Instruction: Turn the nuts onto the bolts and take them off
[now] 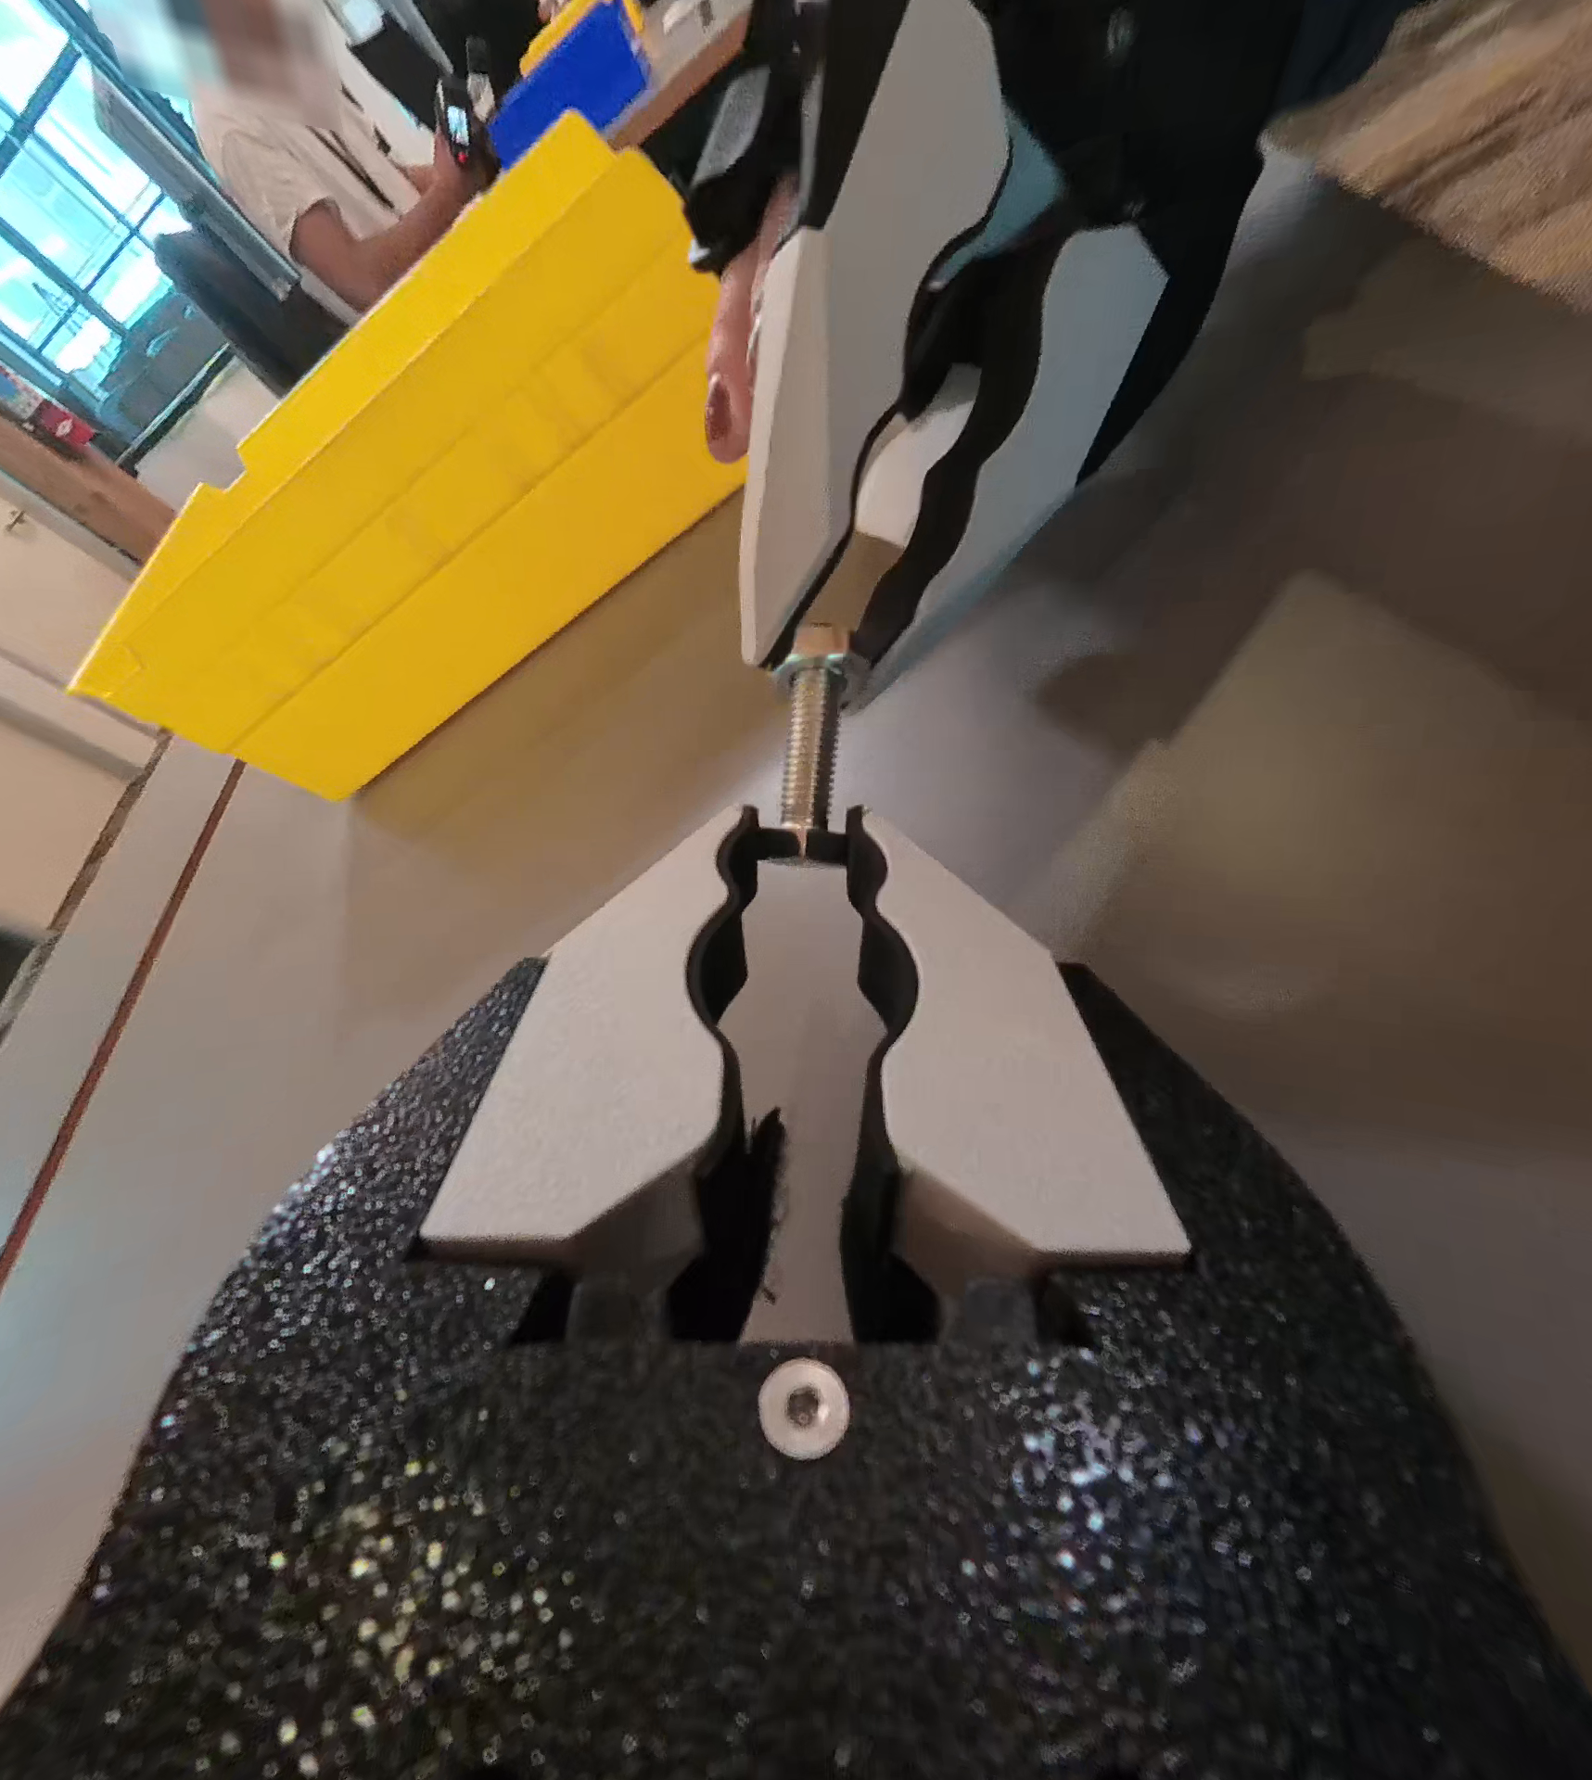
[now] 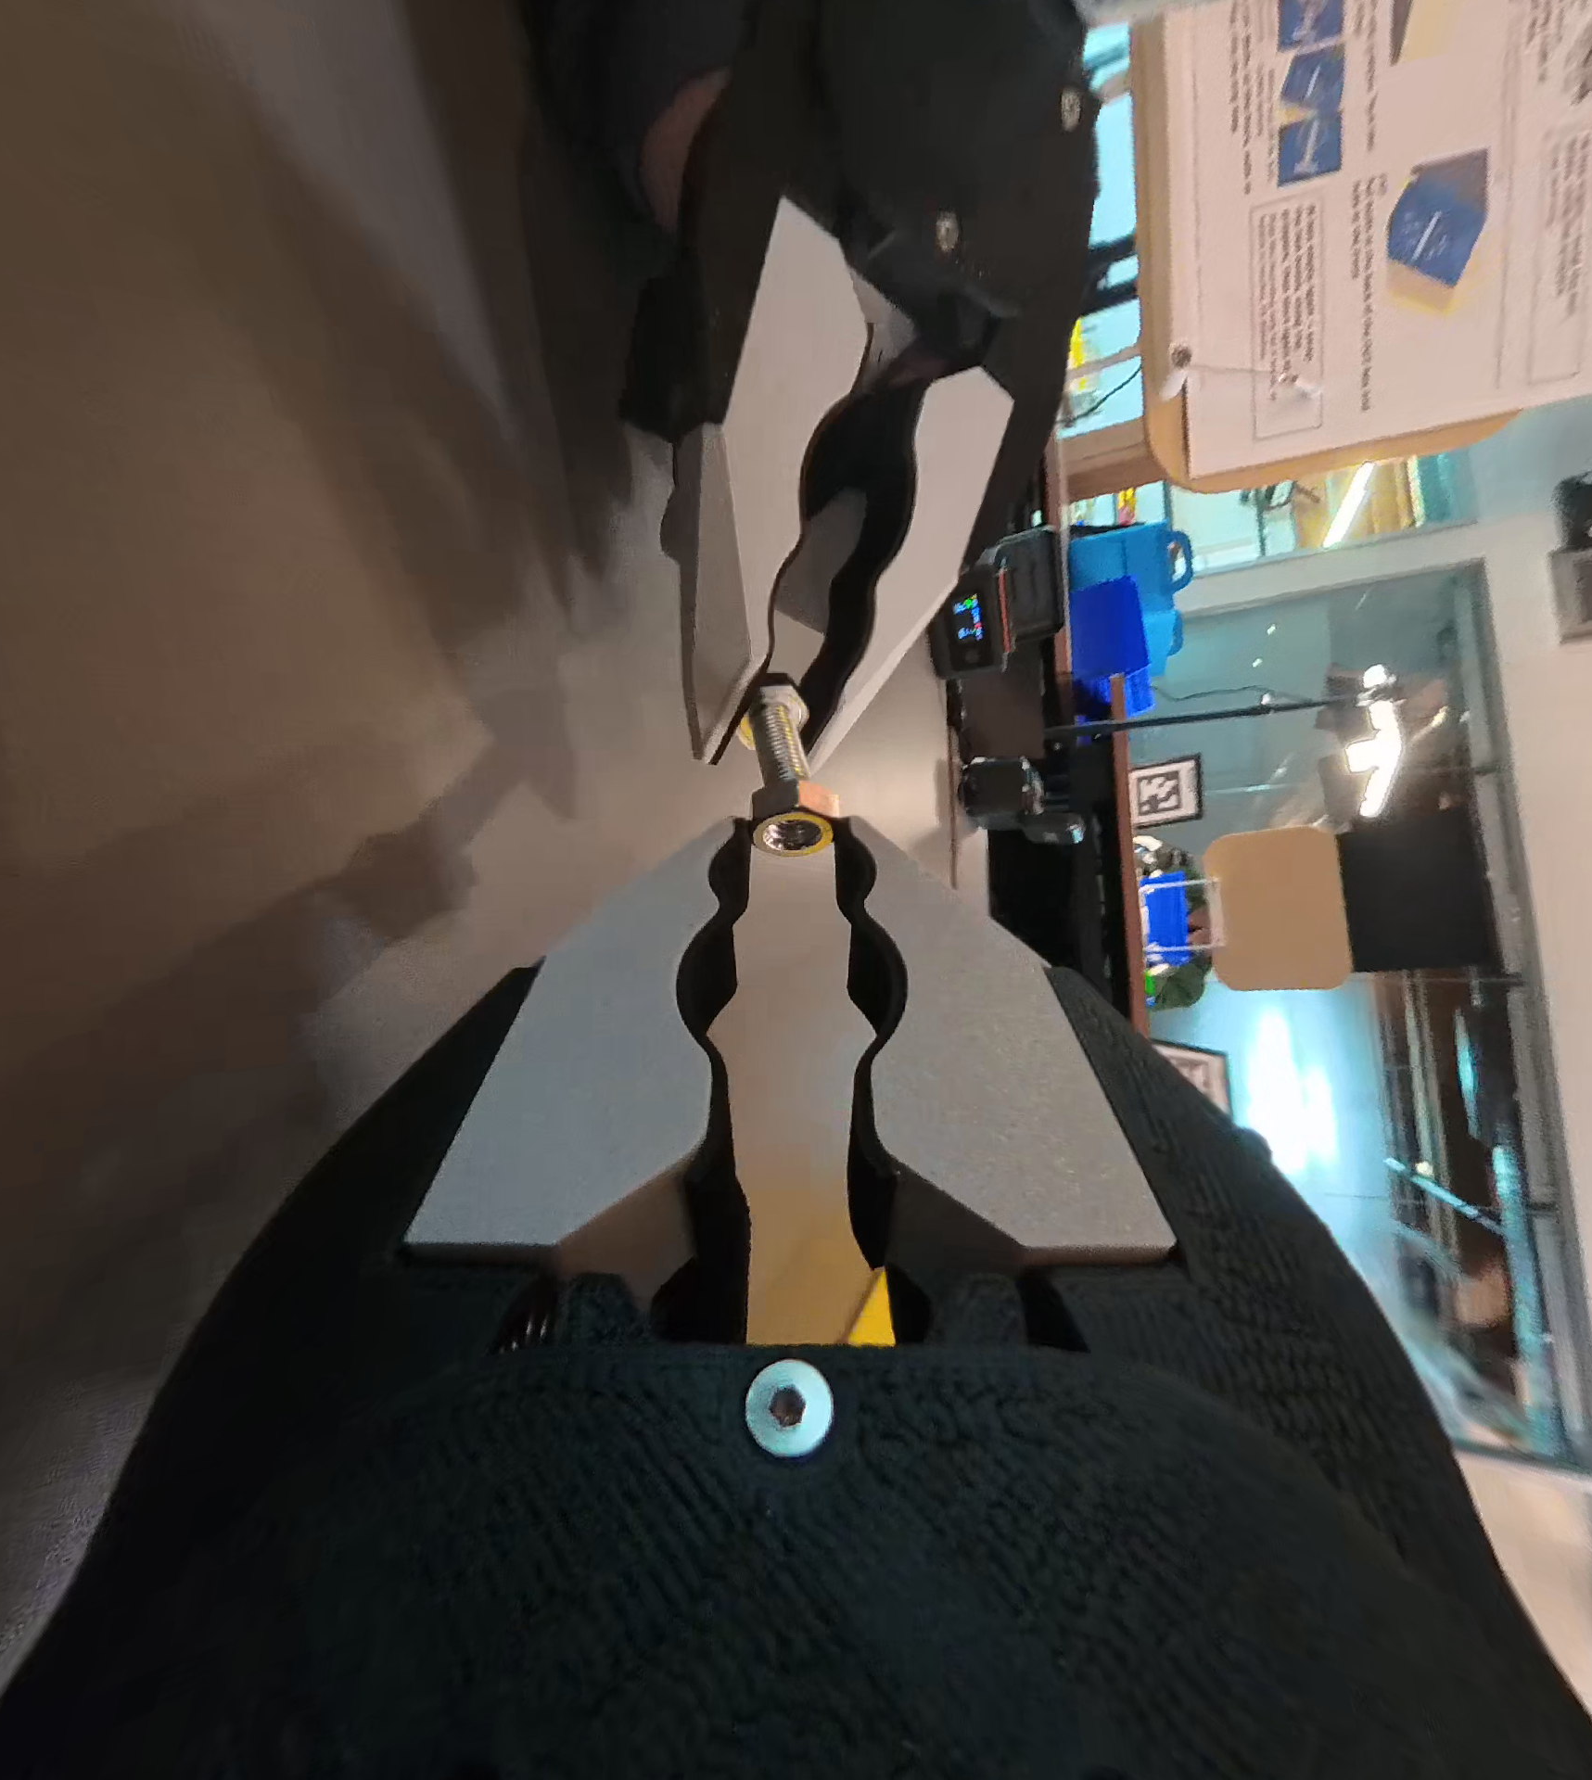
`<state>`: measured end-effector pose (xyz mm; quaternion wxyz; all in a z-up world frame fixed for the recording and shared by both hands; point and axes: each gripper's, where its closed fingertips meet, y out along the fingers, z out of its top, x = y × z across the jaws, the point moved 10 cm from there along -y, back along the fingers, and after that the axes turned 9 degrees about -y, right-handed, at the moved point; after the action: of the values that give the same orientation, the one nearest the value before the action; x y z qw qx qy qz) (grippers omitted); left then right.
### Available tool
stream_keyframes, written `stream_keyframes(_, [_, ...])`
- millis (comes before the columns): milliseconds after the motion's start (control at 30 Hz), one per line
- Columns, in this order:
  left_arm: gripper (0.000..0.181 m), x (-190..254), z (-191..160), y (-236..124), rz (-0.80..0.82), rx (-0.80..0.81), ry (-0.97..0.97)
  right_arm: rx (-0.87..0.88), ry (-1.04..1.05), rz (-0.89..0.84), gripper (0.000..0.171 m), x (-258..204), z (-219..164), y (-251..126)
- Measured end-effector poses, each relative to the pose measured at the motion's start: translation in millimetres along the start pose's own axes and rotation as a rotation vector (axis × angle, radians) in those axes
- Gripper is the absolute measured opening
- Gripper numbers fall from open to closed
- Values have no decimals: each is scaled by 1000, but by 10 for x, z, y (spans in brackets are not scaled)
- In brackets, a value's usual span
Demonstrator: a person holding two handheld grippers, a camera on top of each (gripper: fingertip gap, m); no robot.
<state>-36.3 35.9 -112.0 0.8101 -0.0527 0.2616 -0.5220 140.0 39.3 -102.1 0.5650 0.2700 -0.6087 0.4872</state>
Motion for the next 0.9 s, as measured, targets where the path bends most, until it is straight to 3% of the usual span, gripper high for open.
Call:
stream_keyframes(100, [16,-2,8,-4,-12,10,-19,-8,-55,-15,16,15,27,-23])
stream_keyframes(200, [16,38,22,38,28,-50,21,-49,36,75,16,42,31,-20])
stream_keyframes(533, [16,201,75,179,136,-228,248,-223,806,555,16,252,-128,99])
stream_keyframes(733, [16,200,75,143,134,-184,266,-94,1504,786,16,226,-436,150])
stream_keyframes(900, [16,175,104,113,141,-129,232,6,1835,829,16,203,-537,110])
